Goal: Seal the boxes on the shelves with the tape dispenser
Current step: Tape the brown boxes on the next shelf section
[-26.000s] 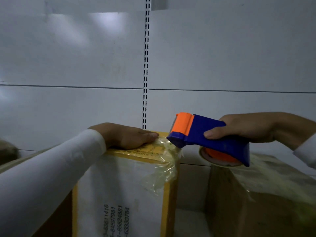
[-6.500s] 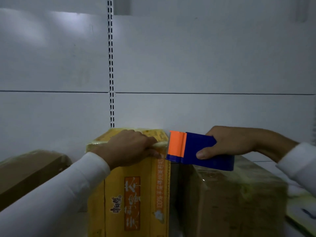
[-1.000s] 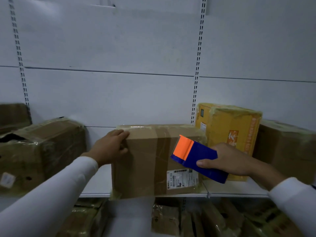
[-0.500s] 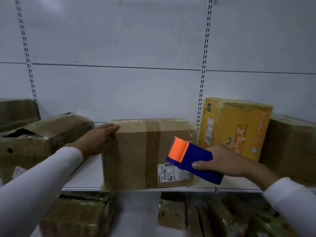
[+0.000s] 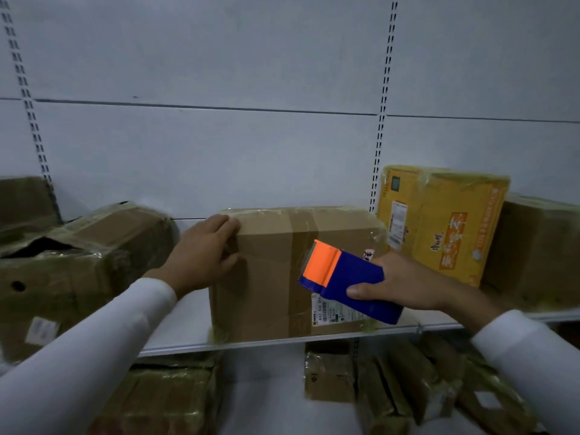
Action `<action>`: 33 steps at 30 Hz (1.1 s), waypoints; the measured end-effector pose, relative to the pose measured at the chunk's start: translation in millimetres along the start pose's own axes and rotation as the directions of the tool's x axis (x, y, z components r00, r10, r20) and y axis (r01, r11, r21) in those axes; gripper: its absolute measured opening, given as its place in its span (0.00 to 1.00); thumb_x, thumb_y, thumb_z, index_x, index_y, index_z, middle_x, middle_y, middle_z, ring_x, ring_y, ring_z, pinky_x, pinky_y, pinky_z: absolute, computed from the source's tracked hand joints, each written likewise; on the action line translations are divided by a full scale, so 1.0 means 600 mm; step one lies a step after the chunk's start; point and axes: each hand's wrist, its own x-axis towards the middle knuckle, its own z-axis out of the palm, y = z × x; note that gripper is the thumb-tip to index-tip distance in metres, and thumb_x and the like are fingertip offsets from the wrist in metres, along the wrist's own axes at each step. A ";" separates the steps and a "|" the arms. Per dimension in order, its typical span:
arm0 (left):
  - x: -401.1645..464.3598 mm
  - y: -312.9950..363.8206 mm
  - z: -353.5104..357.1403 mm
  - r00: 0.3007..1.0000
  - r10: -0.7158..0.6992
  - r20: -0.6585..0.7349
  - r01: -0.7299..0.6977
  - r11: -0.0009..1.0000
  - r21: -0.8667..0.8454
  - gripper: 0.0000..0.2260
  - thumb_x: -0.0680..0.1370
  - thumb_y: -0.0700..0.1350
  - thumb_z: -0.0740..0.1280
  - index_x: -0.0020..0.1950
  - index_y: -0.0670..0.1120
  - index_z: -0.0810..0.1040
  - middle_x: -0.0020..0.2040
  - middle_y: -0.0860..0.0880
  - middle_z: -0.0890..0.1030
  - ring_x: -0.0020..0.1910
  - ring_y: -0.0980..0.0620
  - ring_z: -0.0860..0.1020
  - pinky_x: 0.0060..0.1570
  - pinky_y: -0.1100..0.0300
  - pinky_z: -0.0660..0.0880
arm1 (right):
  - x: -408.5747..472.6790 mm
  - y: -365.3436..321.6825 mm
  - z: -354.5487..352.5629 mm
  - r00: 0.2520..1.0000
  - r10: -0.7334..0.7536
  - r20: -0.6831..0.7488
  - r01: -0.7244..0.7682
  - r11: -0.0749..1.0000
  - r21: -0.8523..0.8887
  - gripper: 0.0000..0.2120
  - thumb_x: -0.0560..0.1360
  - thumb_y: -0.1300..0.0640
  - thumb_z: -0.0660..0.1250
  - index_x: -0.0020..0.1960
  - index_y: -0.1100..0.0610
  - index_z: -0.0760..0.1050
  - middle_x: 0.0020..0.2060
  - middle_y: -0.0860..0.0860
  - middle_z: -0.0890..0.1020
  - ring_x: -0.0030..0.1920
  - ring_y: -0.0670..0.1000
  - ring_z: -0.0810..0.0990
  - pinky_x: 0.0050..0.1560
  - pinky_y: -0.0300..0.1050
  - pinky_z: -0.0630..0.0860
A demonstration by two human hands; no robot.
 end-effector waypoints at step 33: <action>0.017 0.235 0.037 0.989 -0.031 0.142 0.143 0.403 -0.904 0.06 0.79 0.37 0.63 0.44 0.40 0.78 0.32 0.51 0.82 0.31 0.58 0.79 0.32 0.68 0.74 | -0.003 0.056 -0.078 0.964 -0.080 0.255 0.080 0.997 0.008 0.20 0.68 0.39 0.73 0.50 0.52 0.78 0.43 0.48 0.86 0.43 0.48 0.86 0.40 0.38 0.81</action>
